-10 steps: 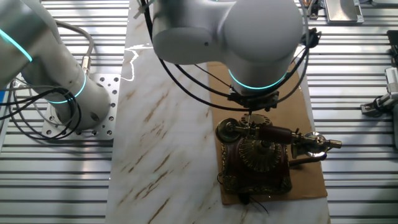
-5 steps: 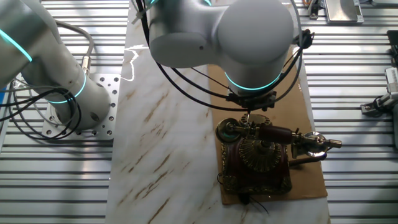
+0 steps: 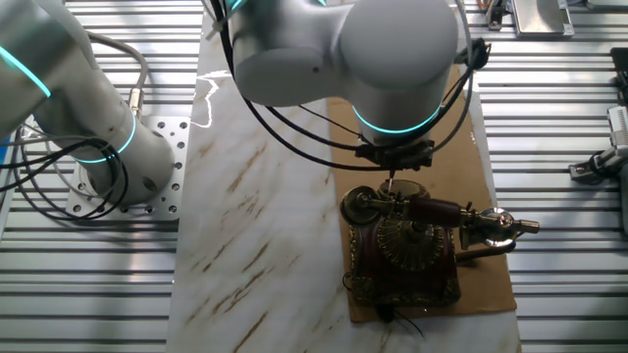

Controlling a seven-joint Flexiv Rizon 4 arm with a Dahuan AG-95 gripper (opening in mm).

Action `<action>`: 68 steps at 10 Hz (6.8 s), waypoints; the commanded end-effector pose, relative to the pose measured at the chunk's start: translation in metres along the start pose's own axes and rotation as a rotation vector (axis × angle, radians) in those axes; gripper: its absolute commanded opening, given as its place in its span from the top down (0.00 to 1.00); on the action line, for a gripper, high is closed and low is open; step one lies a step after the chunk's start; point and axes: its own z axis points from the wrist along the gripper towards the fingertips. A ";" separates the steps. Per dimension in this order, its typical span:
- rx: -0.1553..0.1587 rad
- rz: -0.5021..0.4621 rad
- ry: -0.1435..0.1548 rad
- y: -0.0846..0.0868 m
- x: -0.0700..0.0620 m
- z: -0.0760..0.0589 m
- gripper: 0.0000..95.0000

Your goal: Dial a number on an old rotary phone

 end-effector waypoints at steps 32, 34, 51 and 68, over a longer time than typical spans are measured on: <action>-0.109 -0.168 0.093 -0.031 -0.079 0.088 1.00; -0.111 -0.183 0.081 -0.028 -0.078 0.090 1.00; -0.241 0.087 0.367 -0.026 -0.072 0.033 0.60; -0.188 0.026 0.180 -0.024 -0.066 0.027 0.60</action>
